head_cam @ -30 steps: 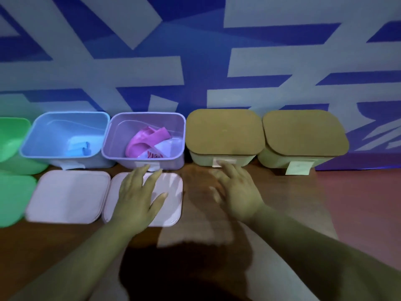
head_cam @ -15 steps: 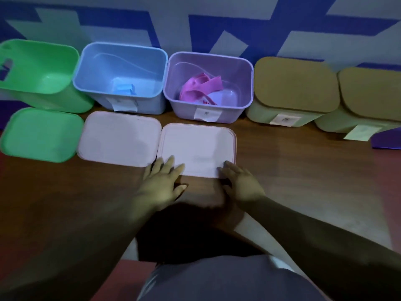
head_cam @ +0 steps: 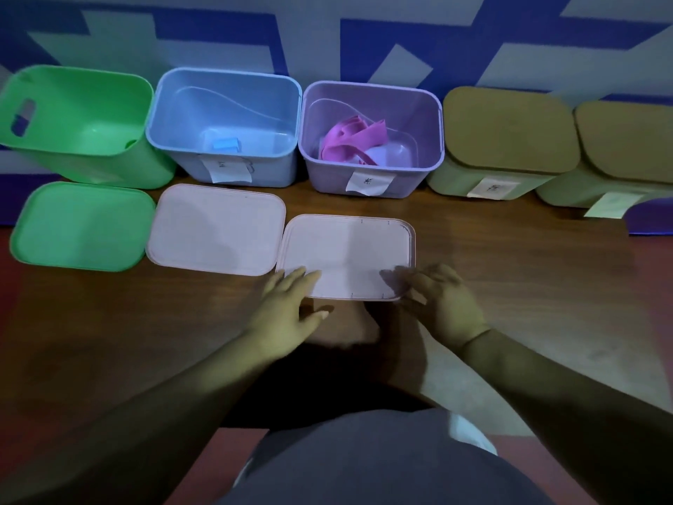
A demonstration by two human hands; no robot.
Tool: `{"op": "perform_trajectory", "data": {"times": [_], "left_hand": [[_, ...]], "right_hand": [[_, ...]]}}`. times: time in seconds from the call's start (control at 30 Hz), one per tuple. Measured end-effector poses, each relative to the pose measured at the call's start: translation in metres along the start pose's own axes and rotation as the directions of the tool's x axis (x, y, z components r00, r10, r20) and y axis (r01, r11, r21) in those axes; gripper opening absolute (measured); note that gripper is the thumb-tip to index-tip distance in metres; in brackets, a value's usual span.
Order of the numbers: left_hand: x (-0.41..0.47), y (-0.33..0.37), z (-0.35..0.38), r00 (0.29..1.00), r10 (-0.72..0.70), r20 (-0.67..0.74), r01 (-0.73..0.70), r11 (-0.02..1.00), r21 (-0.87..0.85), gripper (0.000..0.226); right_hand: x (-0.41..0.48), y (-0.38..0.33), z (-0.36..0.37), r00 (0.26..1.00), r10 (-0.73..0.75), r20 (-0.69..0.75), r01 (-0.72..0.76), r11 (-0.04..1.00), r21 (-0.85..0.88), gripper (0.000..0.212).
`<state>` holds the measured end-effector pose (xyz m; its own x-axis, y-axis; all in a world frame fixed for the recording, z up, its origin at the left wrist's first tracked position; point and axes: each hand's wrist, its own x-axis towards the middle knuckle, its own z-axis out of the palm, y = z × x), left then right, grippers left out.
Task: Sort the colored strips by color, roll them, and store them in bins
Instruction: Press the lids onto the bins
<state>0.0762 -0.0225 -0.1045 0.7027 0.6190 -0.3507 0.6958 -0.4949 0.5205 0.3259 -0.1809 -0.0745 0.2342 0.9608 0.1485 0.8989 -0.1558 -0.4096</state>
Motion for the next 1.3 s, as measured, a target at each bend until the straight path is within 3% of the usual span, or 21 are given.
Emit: {"op": "perform_trajectory", "data": {"times": [0.1,0.13,0.2,0.27,0.33,0.43,0.63,0.8,0.93,1.13,1.23,1.3], "left_hand": [[0.005,0.010,-0.023,0.979,0.036,-0.203,-0.045,0.998,-0.042,0.068],[0.008,0.016,-0.033,0.965,0.034,-0.260,-0.054,0.996,-0.068,0.071],[0.015,0.032,-0.052,0.945,0.004,-0.326,-0.063,0.984,-0.169,0.081],[0.024,0.049,-0.067,0.930,-0.012,-0.369,-0.080,0.969,-0.234,0.092],[0.035,0.064,-0.080,0.911,0.006,-0.411,-0.104,0.971,-0.216,0.097],[0.053,0.075,-0.101,0.895,0.069,-0.442,-0.146,0.979,-0.144,0.099],[0.078,0.086,-0.134,0.935,0.149,-0.322,-0.126,0.988,0.091,0.110],[0.095,0.090,-0.150,0.971,0.157,-0.181,-0.108,0.961,0.254,0.116],[0.112,0.085,-0.149,0.976,0.173,-0.134,-0.115,0.926,0.359,0.117],[0.145,0.081,-0.143,0.978,0.171,-0.118,-0.102,0.889,0.445,0.110],[0.160,0.077,-0.136,0.980,0.172,-0.098,-0.113,0.892,0.437,0.105],[0.170,0.076,-0.129,0.981,0.166,-0.096,-0.107,0.890,0.442,0.102]], "right_hand": [[0.019,-0.005,-0.023,0.984,-0.096,-0.150,0.090,0.995,-0.046,0.041],[0.029,-0.012,-0.032,0.980,-0.034,-0.194,0.037,0.999,0.011,0.039],[0.051,-0.028,-0.050,0.942,0.238,-0.235,-0.170,0.946,0.277,0.032],[0.076,-0.042,-0.065,0.846,0.516,-0.137,-0.355,0.735,0.577,0.028],[0.096,-0.047,-0.076,0.785,0.614,-0.088,-0.385,0.594,0.706,0.026],[0.118,-0.049,-0.094,0.756,0.643,-0.124,-0.346,0.553,0.758,0.027],[0.152,-0.031,-0.119,0.689,0.712,-0.134,-0.304,0.452,0.839,0.025],[0.184,-0.009,-0.119,0.534,0.845,-0.037,-0.301,0.231,0.925,0.014],[0.203,0.007,-0.112,0.500,0.866,0.022,-0.310,0.155,0.938,0.014],[0.221,0.030,-0.096,0.429,0.903,0.009,-0.354,0.159,0.921,0.014],[0.223,0.042,-0.089,0.495,0.862,-0.110,-0.397,0.337,0.854,0.014],[0.223,0.054,-0.083,0.621,0.761,-0.187,-0.456,0.545,0.703,0.021]]}}
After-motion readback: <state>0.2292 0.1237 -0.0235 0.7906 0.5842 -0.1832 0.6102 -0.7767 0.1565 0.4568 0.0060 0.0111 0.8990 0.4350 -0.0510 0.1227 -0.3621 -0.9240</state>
